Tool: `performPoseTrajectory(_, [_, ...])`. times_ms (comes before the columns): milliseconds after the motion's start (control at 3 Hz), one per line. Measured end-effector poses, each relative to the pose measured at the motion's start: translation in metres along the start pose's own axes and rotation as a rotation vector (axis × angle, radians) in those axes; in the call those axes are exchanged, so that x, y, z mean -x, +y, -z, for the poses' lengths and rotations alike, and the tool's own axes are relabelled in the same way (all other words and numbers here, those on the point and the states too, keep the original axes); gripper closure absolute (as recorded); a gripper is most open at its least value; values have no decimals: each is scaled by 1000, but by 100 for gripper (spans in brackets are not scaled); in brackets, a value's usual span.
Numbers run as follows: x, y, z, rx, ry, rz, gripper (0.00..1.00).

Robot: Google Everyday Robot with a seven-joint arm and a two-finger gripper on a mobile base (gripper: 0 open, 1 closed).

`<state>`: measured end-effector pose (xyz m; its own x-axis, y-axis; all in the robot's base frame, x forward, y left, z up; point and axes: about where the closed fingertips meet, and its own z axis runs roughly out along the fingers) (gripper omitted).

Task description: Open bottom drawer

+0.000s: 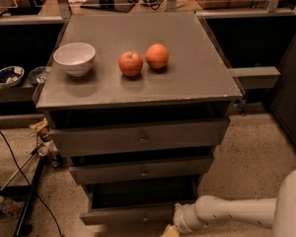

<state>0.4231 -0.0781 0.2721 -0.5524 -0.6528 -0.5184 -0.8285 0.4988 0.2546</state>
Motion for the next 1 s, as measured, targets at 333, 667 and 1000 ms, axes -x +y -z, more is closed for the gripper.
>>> performPoseTrajectory(333, [10, -14, -9, 7, -8, 18, 0])
performPoseTrajectory(667, [33, -37, -25, 30, -24, 50, 0])
performPoseTrajectory(1000, [33, -37, -25, 30, -24, 50, 0])
